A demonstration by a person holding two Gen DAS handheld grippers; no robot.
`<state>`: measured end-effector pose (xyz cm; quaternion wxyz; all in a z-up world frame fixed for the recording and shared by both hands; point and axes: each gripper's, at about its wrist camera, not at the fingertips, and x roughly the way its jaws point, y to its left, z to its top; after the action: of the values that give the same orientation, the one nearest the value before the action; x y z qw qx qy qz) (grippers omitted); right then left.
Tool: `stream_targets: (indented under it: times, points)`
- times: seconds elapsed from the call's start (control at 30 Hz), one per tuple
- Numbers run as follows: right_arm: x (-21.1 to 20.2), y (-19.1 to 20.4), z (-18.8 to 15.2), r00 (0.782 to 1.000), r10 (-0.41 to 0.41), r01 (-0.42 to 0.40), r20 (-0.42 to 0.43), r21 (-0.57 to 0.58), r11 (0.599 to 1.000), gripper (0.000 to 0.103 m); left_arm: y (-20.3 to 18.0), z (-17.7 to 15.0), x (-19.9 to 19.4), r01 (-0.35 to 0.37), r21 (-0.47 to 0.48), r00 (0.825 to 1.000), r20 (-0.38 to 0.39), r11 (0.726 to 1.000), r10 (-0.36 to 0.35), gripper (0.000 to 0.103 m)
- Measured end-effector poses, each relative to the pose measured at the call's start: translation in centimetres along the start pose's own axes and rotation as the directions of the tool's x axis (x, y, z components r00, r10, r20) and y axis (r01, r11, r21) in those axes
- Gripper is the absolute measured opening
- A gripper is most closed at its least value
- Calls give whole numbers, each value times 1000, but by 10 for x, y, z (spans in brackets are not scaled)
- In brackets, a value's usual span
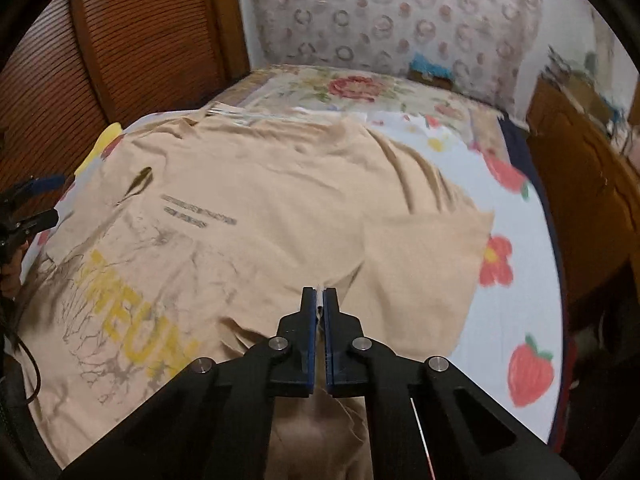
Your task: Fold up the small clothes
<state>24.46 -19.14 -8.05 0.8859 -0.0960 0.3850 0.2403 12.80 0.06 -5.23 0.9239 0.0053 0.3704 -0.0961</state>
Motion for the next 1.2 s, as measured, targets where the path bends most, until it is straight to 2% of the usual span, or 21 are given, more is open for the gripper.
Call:
stream_targets:
  times: [0.23, 0.33, 0.37, 0.4, 0.43, 0.5, 0.67, 0.83, 0.97, 1.2]
  points:
    - [10, 26, 34, 992, 113, -112, 60, -27, 993, 2, 1, -7, -10, -10, -18, 1000, 17, 1000, 10, 103]
    - [17, 32, 44, 973, 214, -215, 82, 2, 977, 2, 1, -11, -17, -11, -21, 999, 31, 1000, 12, 103]
    - [15, 32, 44, 970, 224, -226, 92, 4, 974, 3, 1, -13, -19, -13, -23, 999, 33, 1000, 13, 103]
    - [11, 31, 44, 972, 213, -214, 99, -5, 977, 4, 1, -14, -21, -13, -23, 999, 35, 1000, 14, 103]
    - [6, 30, 43, 975, 196, -195, 106, -12, 981, 9, 0, -16, -23, -14, -24, 999, 39, 1000, 15, 103]
    - [-2, 24, 37, 981, 156, -157, 118, -3, 988, 31, 0, -19, -27, -16, -27, 999, 45, 1000, 17, 103]
    - [-32, 7, 4, 989, 51, -54, 142, 19, 998, 32, -1, -22, -39, -22, -23, 997, 75, 999, 24, 103]
    - [-42, 4, -36, 995, -15, 9, 101, 63, 998, 32, -2, -29, -49, -40, -33, 994, 96, 999, 43, 103]
    - [-43, 16, -71, 998, -19, 14, 65, 78, 997, 32, 2, -38, -51, -42, -53, 995, 85, 998, 47, 103]
    - [-34, 20, -82, 1000, -18, 17, 19, 76, 997, 32, 13, -46, -49, -62, -79, 996, 59, 995, 67, 103]
